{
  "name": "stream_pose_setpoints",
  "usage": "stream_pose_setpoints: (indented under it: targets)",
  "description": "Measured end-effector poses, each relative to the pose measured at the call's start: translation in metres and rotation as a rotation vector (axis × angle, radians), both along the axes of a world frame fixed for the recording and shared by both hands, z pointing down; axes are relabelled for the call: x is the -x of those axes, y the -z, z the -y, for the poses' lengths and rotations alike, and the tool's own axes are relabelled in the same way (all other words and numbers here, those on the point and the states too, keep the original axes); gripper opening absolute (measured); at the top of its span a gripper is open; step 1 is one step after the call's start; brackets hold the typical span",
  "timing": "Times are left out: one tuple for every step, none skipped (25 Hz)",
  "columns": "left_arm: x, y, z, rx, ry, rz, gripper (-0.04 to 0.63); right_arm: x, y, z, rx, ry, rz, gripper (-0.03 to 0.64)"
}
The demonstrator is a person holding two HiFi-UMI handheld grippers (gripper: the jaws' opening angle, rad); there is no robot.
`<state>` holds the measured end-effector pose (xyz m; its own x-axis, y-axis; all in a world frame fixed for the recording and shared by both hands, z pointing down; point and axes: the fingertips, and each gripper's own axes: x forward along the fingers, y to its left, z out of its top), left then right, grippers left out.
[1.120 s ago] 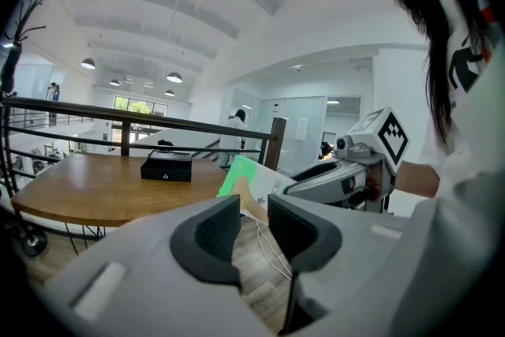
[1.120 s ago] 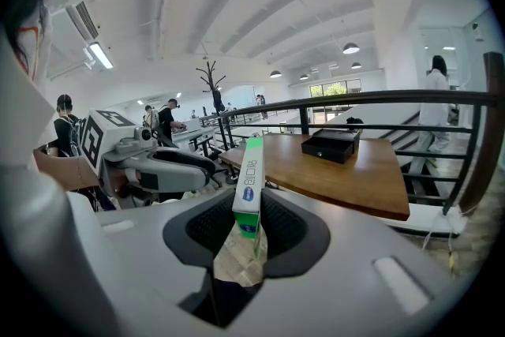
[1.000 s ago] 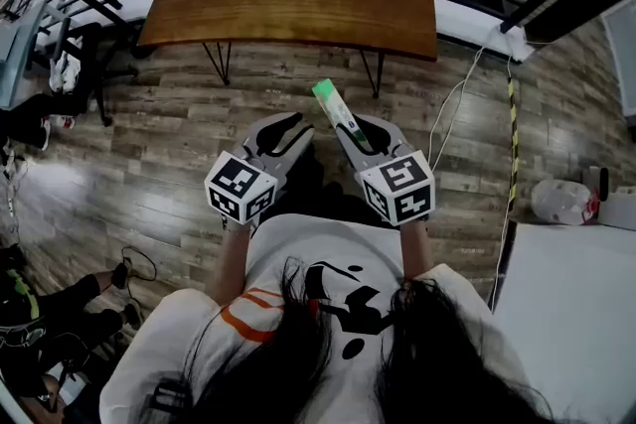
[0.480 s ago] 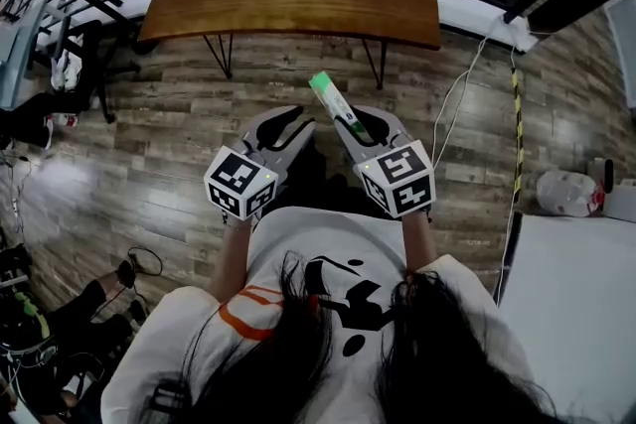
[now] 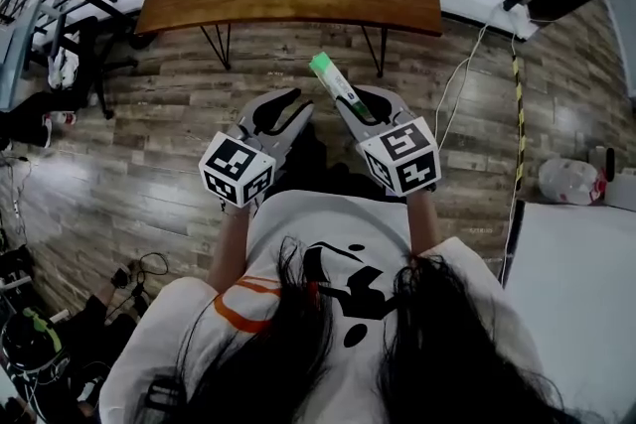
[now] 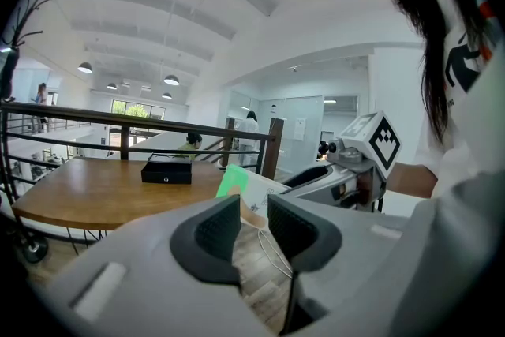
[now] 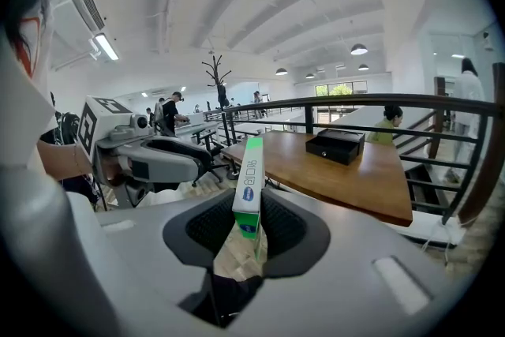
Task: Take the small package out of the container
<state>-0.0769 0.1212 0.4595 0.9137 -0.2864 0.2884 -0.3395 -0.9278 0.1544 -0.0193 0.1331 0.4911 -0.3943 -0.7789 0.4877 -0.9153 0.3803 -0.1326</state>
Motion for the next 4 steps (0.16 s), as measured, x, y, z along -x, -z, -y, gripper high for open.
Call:
stream_pose_setpoints:
  targets:
    - [-0.001,-0.001,0.001,-0.001,-0.002,0.002,0.092,-0.003,-0.002,0.000,0.001,-0.002,0.003,0.124]
    - [-0.002,-0.001,0.001,-0.003,-0.005,0.005,0.092,-0.007,-0.004,0.001,0.003,-0.008,0.006,0.124]
    - [-0.004,-0.002,0.001,-0.004,-0.009,0.007,0.092,-0.011,-0.006,0.001,0.007,-0.015,0.010,0.124]
    - [-0.006,-0.003,0.002,-0.005,-0.013,0.008,0.092,-0.016,-0.009,0.001,0.010,-0.024,0.012,0.124]
